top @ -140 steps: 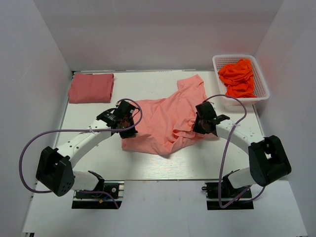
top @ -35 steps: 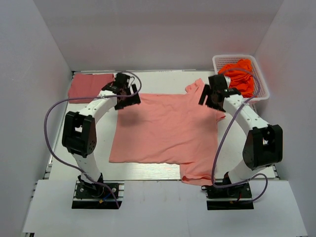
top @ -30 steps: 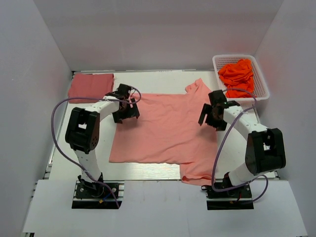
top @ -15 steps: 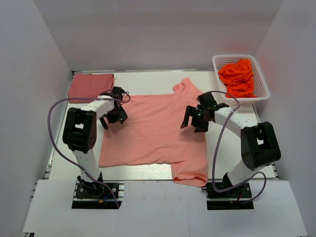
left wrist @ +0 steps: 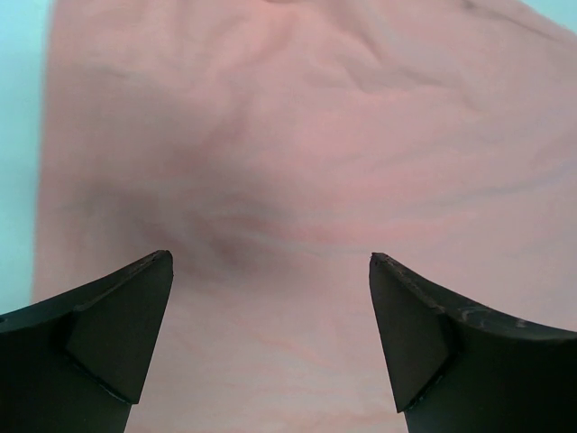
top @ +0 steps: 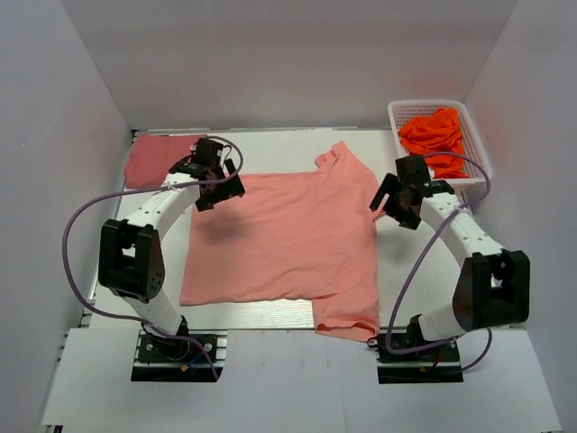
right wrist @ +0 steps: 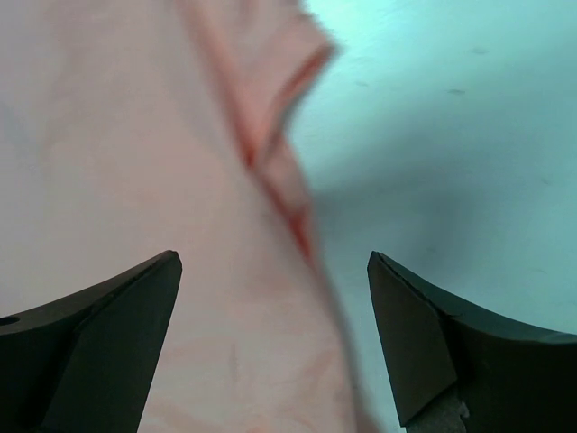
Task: Fold and stack the t-shirts
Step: Flatten out the tshirt
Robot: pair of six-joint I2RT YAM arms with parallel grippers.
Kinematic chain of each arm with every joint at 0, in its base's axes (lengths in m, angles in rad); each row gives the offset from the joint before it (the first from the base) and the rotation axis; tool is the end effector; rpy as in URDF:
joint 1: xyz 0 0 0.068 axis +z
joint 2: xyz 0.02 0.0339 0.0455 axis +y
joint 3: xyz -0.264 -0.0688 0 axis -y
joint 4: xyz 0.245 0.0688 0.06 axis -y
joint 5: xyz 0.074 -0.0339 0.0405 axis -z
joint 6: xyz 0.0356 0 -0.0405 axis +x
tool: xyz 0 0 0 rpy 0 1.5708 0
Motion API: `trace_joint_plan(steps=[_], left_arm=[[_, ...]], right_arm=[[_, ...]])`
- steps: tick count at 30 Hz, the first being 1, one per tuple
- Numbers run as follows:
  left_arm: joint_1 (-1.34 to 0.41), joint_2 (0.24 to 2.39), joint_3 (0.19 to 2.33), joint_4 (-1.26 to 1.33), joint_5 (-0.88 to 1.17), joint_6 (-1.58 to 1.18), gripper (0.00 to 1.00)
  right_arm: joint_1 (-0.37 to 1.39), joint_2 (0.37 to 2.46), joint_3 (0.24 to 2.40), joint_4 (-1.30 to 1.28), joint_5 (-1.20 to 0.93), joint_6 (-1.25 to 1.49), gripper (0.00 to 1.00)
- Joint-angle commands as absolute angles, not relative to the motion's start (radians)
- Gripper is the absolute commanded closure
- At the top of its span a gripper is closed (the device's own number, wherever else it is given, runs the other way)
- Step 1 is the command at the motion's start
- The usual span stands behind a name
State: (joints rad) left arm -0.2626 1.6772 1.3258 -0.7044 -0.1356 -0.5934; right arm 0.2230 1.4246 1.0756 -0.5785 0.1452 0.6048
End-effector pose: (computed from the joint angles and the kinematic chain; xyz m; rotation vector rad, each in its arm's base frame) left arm 0.3417 -0.0869 0.2529 -0.4768 2.5722 -0.1243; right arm 0.2916 0.0608 0.2599 0.5320 2.4347 0.1680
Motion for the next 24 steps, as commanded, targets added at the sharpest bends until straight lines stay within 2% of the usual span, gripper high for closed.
trace_joint_plan(steps=[1, 9, 18, 24], left_arm=[[-0.288, 1.692, 1.279, -0.64, 0.012, -0.566, 0.0], [-0.316, 1.759, 1.246, -0.64, -0.02, -0.566, 0.0], [-0.325, 1.815, 1.246, -0.675, -0.092, -0.566, 0.0], [-0.325, 1.835, 1.246, -0.695, -0.135, -0.557, 0.0]], right_arm=[[0.167, 1.486, 1.094, -0.725, 0.273, 0.629, 0.1], [0.164, 1.624, 1.137, -0.75, 0.417, 0.65, 0.1], [0.215, 1.747, 1.175, -0.637, 0.261, 0.561, 0.1], [0.235, 1.79, 1.169, -0.65, 0.316, 0.597, 0.11]])
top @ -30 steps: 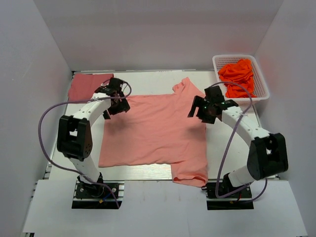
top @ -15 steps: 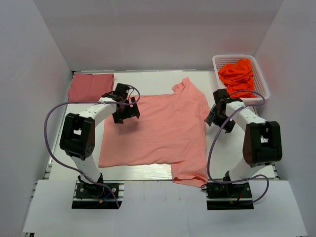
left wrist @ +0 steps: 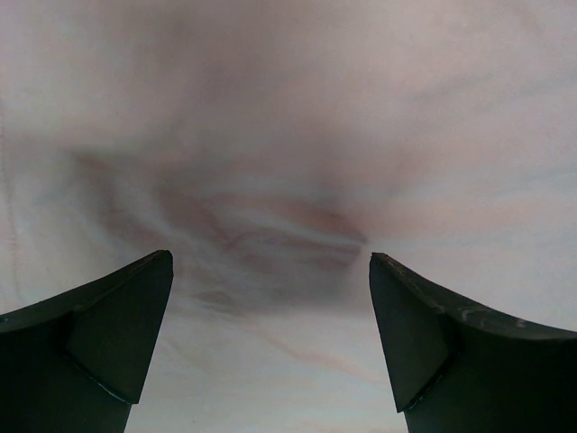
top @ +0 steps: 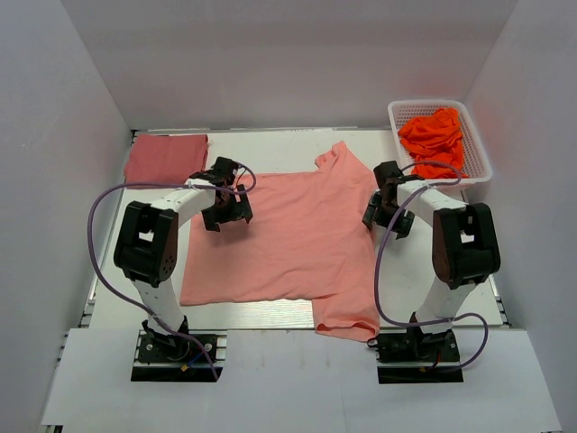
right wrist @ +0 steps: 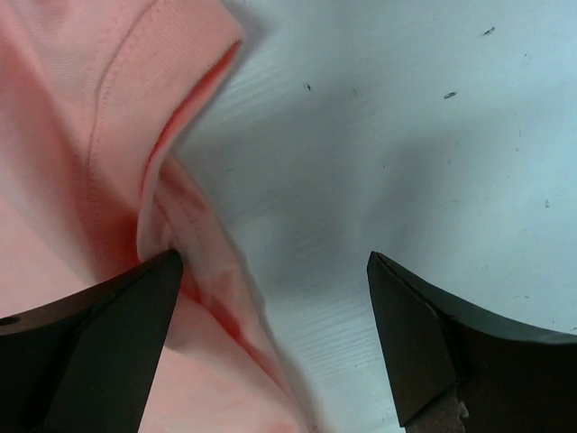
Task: Fold and stack the t-shirts
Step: Flatten out the tshirt
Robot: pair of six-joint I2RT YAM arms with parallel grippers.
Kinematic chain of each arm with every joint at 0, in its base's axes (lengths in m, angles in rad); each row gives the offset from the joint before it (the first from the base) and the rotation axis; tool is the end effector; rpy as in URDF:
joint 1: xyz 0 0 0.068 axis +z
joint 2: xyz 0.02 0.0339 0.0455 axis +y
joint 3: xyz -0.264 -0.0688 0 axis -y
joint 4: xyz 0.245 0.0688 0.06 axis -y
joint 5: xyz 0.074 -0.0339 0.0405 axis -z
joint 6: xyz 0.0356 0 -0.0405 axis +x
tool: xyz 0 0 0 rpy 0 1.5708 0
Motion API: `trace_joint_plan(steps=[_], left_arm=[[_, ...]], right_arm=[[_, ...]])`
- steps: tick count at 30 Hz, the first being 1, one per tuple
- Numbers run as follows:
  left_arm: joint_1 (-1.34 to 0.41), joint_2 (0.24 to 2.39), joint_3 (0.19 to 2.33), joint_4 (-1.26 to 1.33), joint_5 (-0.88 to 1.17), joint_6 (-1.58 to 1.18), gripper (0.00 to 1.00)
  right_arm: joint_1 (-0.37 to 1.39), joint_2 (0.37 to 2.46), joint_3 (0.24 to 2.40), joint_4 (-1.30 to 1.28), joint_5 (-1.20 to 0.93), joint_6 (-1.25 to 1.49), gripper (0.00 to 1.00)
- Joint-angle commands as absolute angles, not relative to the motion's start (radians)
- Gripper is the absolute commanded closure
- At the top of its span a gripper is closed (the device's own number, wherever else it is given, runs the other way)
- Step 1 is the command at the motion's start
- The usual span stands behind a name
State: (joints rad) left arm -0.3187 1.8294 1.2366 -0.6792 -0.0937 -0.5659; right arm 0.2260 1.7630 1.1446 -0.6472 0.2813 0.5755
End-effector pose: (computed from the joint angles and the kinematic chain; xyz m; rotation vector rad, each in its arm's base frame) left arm 0.3395 -0.1085 0.1770 -0.3689 2.8072 -0.0624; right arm 0.3310 0.0660 0.1763 0.5364 2.6942 -0.1933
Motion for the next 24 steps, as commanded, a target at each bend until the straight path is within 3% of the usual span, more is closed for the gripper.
trace_joint_plan(steps=[1, 7, 15, 24], left_arm=[[-0.325, 1.835, 1.246, -0.695, -0.144, -0.557, 0.0], [-0.325, 1.835, 1.226, -0.707, -0.195, -0.575, 0.0], [-0.305, 1.865, 1.226, -0.755, -0.288, -0.597, 0.0], [-0.305, 1.894, 1.216, -0.755, -0.318, -0.606, 0.0]], right_arm=[[0.235, 1.817, 1.167, -0.652, 0.324, 0.609, 0.13], [0.229, 1.87, 1.144, -0.704, 0.383, 0.679, 0.25], [0.112, 1.793, 1.075, -0.747, 0.508, 0.683, 0.33], [0.012, 1.715, 1.086, -0.717, 0.522, 0.568, 0.34]])
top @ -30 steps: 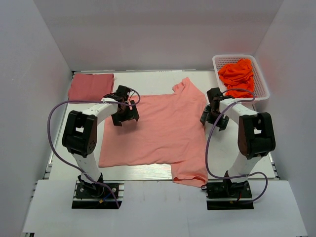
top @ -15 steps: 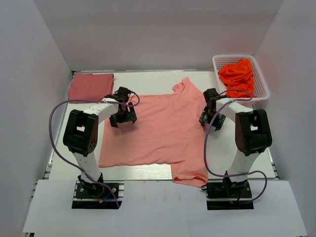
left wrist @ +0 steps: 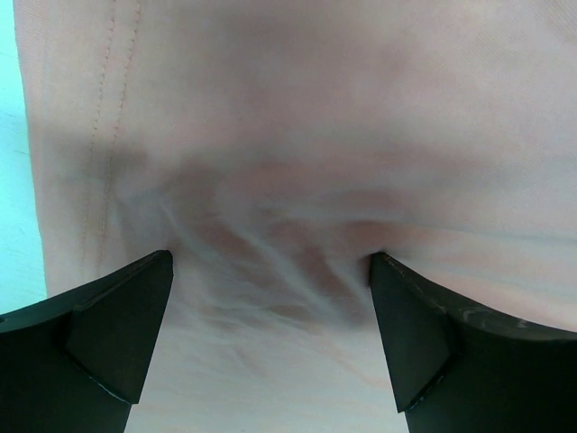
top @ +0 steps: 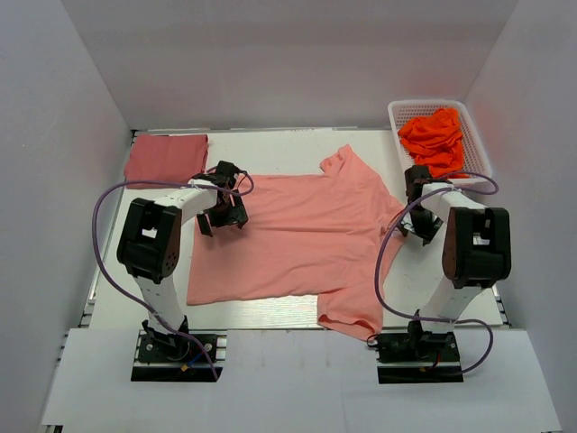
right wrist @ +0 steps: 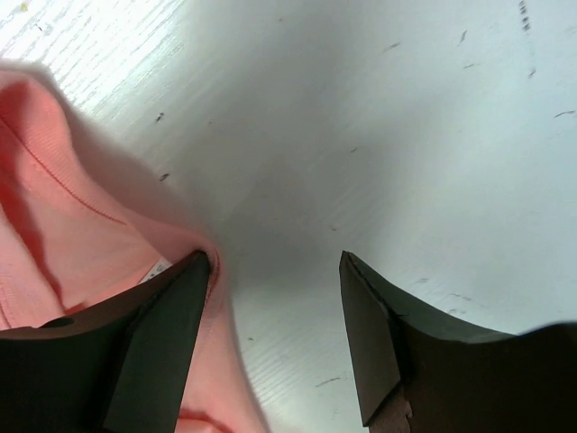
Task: Fold and stack the t-shirts
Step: Flatten out the tshirt
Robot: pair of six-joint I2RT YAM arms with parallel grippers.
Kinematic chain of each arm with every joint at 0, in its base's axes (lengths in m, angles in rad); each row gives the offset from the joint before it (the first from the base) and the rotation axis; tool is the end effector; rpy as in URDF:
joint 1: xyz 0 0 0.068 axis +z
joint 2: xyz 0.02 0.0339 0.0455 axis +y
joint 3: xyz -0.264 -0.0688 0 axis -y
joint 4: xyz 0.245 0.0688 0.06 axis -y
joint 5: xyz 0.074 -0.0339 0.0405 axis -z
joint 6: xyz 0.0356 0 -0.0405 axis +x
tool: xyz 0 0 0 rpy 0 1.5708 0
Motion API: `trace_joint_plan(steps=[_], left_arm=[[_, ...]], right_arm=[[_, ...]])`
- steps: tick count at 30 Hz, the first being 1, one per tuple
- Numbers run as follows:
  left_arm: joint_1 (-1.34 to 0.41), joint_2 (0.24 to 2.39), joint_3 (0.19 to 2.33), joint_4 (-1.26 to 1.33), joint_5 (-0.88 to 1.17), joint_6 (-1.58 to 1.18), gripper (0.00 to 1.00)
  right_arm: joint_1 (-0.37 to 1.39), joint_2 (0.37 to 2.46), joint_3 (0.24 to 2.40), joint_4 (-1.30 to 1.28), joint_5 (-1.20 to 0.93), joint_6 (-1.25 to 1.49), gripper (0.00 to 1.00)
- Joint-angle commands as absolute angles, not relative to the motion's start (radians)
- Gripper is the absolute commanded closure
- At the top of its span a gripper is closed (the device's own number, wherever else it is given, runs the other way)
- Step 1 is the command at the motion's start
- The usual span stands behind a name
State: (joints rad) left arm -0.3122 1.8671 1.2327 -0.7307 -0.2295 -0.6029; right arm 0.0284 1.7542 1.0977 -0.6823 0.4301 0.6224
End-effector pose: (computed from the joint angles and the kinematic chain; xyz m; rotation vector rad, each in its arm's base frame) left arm 0.3376 -0.1005 0.1627 -0.4467 2.8171 0.1649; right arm 0.3236 -0.0057 0.1676 0.8717 2.6089 -0.4667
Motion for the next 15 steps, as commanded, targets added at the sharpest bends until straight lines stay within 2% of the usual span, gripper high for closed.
trace_joint_plan(steps=[1, 4, 6, 9, 11, 15], left_arm=[[-0.305, 1.894, 1.226, -0.744, -0.318, -0.595, 0.0], [-0.324, 1.894, 1.245, -0.724, -0.266, -0.552, 0.0], [-0.324, 1.868, 1.233, -0.672, -0.177, -0.543, 0.0], [-0.324, 1.839, 1.233, -0.635, -0.14, -0.525, 0.0], [-0.324, 1.825, 1.245, -0.635, -0.127, -0.514, 0.0], [-0.324, 1.79, 1.235, -0.626, -0.118, -0.514, 0.0]], right_arm=[[-0.021, 1.706, 1.089, -0.713, 0.52, 0.534, 0.34], [-0.014, 1.637, 1.085, -0.664, 0.402, 0.426, 0.34], [-0.008, 1.556, 1.062, -0.617, 0.249, 0.391, 0.33], [-0.006, 1.459, 1.025, -0.604, 0.247, 0.384, 0.33], [-0.002, 1.419, 1.005, -0.61, 0.232, 0.364, 0.37], [0.038, 1.375, 0.942, -0.576, 0.059, 0.342, 0.46]])
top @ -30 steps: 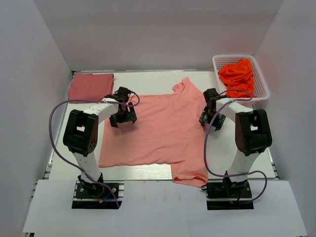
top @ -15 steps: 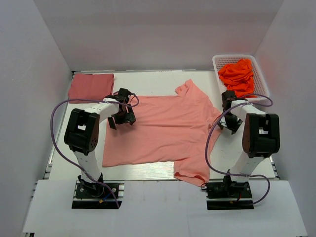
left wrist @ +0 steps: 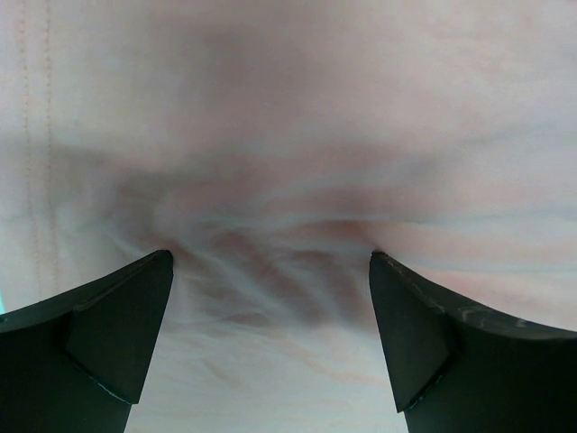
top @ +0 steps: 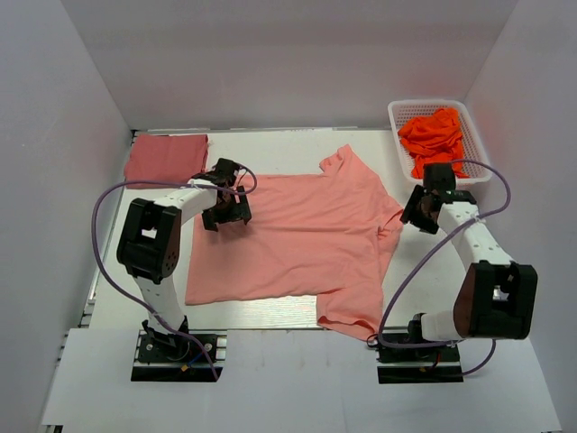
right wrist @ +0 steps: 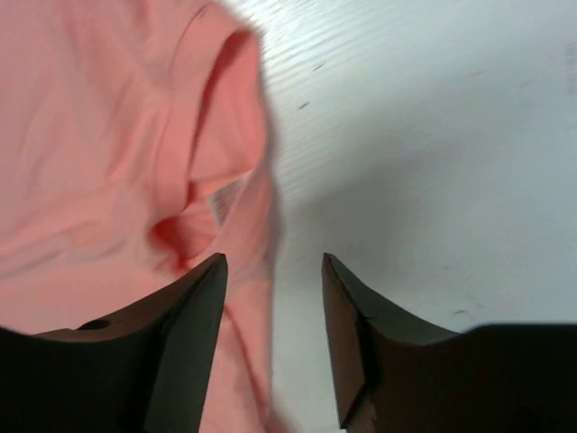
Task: Fold and stack the t-shirts
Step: Flatten out the tshirt
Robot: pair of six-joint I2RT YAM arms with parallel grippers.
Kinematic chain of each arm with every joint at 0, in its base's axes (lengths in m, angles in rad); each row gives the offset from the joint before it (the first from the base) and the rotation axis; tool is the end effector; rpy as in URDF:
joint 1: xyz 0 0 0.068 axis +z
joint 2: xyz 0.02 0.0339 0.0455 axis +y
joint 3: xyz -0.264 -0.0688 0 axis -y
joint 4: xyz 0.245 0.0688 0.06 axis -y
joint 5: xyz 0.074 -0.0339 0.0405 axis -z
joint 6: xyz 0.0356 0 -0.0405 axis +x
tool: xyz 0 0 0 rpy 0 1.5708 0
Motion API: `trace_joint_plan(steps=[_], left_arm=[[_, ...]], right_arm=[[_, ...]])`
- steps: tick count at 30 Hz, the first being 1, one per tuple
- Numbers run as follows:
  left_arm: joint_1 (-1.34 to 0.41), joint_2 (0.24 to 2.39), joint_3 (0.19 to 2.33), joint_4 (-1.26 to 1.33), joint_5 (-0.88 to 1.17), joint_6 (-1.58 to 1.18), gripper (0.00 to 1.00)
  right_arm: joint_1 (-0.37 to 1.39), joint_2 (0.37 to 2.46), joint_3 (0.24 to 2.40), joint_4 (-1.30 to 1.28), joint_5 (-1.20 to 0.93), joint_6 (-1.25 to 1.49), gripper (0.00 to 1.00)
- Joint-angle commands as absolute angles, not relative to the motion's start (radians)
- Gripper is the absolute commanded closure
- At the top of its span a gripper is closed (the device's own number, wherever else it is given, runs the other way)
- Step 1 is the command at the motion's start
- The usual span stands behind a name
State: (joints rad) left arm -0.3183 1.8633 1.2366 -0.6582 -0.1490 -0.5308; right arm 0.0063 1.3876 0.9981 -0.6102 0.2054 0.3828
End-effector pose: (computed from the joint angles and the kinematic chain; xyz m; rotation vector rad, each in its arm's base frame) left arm 0.3441 -0.1078 0.1664 -0.3292 2.8012 0.0246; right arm 0.2802 -0.0055 0.2440 0.5511 2.4820 -0.1127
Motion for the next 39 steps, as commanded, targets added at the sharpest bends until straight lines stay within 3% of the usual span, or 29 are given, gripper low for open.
trace_joint_plan(steps=[1, 4, 7, 11, 17, 19, 22, 37, 38, 39], left_arm=[[-0.324, 1.79, 1.235, -0.617, -0.109, -0.514, 0.0], [-0.324, 1.79, 1.226, -0.617, -0.1, -0.514, 0.0], [-0.324, 1.79, 1.215, -0.617, -0.1, -0.514, 0.0], [-0.324, 1.781, 1.197, -0.606, -0.1, -0.523, 0.0], [-0.324, 1.801, 1.197, -0.606, -0.1, -0.532, 0.0], [-0.324, 1.801, 1.187, -0.606, -0.1, -0.532, 0.0], [-0.324, 1.81, 1.187, -0.606, -0.13, -0.532, 0.0], [-0.304, 1.922, 1.175, -0.68, -0.284, -0.62, 0.0], [-0.295, 1.922, 1.186, -0.68, -0.284, -0.62, 0.0], [-0.295, 1.931, 1.186, -0.68, -0.284, -0.62, 0.0]], right_arm=[[0.04, 1.374, 0.928, -0.563, 0.01, 0.348, 0.49], [0.063, 1.408, 0.896, -0.523, -0.086, 0.367, 0.59], [0.086, 1.454, 0.873, -0.49, -0.087, 0.373, 0.59], [0.097, 1.532, 0.877, -0.48, -0.005, 0.428, 0.49], [0.097, 1.591, 0.896, -0.413, 0.026, 0.485, 0.5], [0.094, 1.606, 0.9, -0.406, 0.029, 0.508, 0.62], [0.094, 1.608, 0.907, -0.432, 0.058, 0.54, 1.0], [-0.049, 1.345, 0.897, -0.894, 0.402, 0.548, 1.0], [-0.055, 1.344, 0.896, -0.908, 0.416, 0.557, 0.99], [-0.076, 1.338, 0.897, -0.913, 0.419, 0.564, 0.86]])
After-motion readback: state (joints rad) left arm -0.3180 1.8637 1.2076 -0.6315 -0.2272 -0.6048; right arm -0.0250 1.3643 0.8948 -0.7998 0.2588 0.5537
